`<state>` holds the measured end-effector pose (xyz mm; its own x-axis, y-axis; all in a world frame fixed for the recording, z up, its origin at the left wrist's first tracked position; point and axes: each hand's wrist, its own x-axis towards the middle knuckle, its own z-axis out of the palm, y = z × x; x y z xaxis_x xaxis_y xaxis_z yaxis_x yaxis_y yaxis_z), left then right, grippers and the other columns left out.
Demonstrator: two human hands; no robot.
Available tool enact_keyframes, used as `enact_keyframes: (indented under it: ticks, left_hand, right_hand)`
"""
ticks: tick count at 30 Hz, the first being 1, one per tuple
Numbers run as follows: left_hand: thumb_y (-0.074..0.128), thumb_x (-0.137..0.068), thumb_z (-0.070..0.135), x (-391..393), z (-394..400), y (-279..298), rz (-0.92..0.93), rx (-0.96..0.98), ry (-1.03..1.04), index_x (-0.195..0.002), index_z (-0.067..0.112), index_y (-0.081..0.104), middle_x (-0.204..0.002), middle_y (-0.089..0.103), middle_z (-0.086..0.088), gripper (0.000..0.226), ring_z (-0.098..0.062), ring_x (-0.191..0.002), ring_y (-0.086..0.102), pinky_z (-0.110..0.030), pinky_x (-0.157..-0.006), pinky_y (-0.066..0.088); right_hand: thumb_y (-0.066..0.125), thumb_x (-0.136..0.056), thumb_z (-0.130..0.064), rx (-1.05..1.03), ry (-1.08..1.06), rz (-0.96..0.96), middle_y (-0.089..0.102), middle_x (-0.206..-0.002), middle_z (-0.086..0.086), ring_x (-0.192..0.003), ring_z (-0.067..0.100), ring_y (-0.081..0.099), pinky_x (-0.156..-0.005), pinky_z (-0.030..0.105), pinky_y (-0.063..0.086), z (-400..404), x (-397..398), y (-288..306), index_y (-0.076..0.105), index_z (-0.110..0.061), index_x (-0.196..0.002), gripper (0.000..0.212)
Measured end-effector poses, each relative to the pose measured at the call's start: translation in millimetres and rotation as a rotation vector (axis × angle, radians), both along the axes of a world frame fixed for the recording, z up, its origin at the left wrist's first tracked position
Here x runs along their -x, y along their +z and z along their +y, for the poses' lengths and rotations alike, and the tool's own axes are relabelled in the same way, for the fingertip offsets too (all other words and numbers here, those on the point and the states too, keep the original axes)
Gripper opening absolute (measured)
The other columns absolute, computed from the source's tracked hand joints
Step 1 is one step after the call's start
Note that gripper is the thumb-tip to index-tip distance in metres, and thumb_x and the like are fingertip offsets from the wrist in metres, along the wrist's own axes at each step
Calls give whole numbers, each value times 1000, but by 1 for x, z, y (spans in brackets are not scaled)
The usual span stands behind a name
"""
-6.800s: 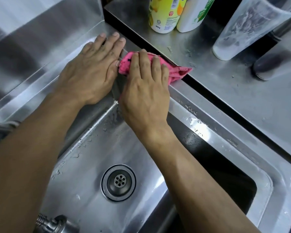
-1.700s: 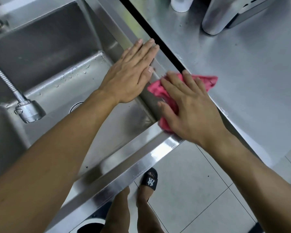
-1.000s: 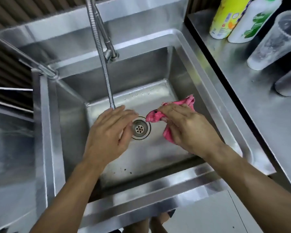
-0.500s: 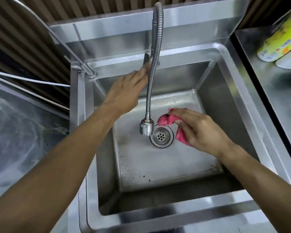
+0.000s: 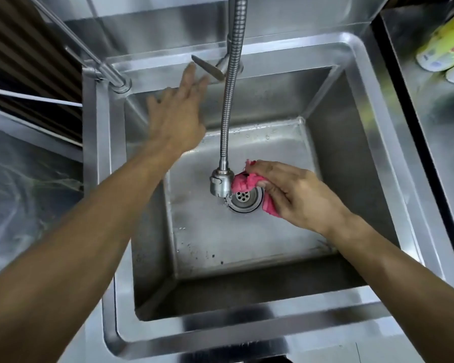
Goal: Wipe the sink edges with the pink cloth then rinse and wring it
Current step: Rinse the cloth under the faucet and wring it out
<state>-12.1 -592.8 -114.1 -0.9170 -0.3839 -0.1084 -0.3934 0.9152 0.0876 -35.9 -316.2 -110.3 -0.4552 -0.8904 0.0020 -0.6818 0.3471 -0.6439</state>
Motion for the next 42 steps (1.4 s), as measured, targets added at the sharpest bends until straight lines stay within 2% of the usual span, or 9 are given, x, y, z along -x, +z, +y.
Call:
enact_keyframes:
  ticks: [6, 11, 14, 16, 20, 28, 32, 35, 42]
  left_hand:
    - [53, -94, 23, -104, 49, -22, 240, -241, 95, -131, 29, 63, -132, 69, 6, 39, -23, -110, 65, -40, -90, 53]
    - [68, -91, 21, -150, 81, -67, -208, -726, 206, -133, 32, 59, -129, 65, 13, 44, -15, -113, 64, -29, -95, 53]
    - [83, -84, 28, -146, 91, -78, -326, -1111, 197, -154, 40, 37, -147, 51, 18, 84, -5, -130, 52, -20, -99, 44]
    - [85, -79, 33, -139, 96, -84, -322, -1270, 153, -140, 46, 51, -130, 66, 19, 71, 1, -118, 63, -17, -94, 50]
    - [77, -90, 34, -131, 104, -95, -207, -1328, 228, -109, 37, 75, -105, 78, 13, 20, -2, -100, 73, -22, -91, 55]
    - [53, -105, 21, -145, 116, -117, -86, -1575, 797, -122, 24, 72, -113, 79, -4, 25, -25, -107, 75, -37, -93, 58]
    - [50, -105, 22, -142, 113, -122, -102, -1578, 1008, -119, 10, 69, -100, 81, -9, 26, -22, -89, 78, -32, -75, 60]
    - [65, -99, 39, -146, 97, -126, -135, -1635, 1048, -119, 14, 73, -107, 80, -10, 33, -26, -96, 78, -35, -76, 62]
    - [81, -86, 28, -138, 88, -134, -30, -1647, 961, -122, 22, 72, -114, 79, -9, 37, -27, -104, 76, -46, -97, 58]
  right_hand:
    - [66, -94, 5, 68, 7, -41, 66, -139, 1, -123, 16, 65, -108, 25, 50, 11, -4, -10, 64, -11, -137, 46]
    - [59, -105, -15, 96, -42, -363, 73, -110, -13, -83, -5, 67, -78, 8, 46, 10, -21, -23, 68, -28, -123, 25]
    - [60, -103, -19, -55, -59, -502, 71, -104, -34, -96, -11, 66, -84, 6, 45, 5, -29, -40, 65, -38, -126, 31]
    - [60, -103, -19, -132, -46, -615, 67, -94, -45, -96, -16, 65, -83, 1, 43, 0, -30, -52, 64, -45, -123, 33]
    - [61, -104, -17, -102, -232, -786, 77, -98, -16, -91, 2, 72, -80, 12, 53, -11, -30, -72, 79, -26, -112, 22]
    - [75, -94, -22, -202, -511, -1582, 78, -116, 6, -105, 23, 76, -82, 31, 63, -14, -31, -103, 72, -21, -121, 27]
    - [86, -75, -1, -477, -288, -1329, 78, -115, -3, -104, 20, 75, -86, 37, 62, -11, -25, -114, 66, -27, -123, 58]
    - [70, -79, 13, -296, -480, -1351, 79, -112, 4, -109, 28, 73, -82, 37, 63, -6, -14, -121, 72, -18, -122, 53]
    - [61, -102, -18, -71, -426, -984, 76, -107, -7, -101, 12, 71, -90, 28, 56, -39, -38, -124, 73, -34, -107, 20]
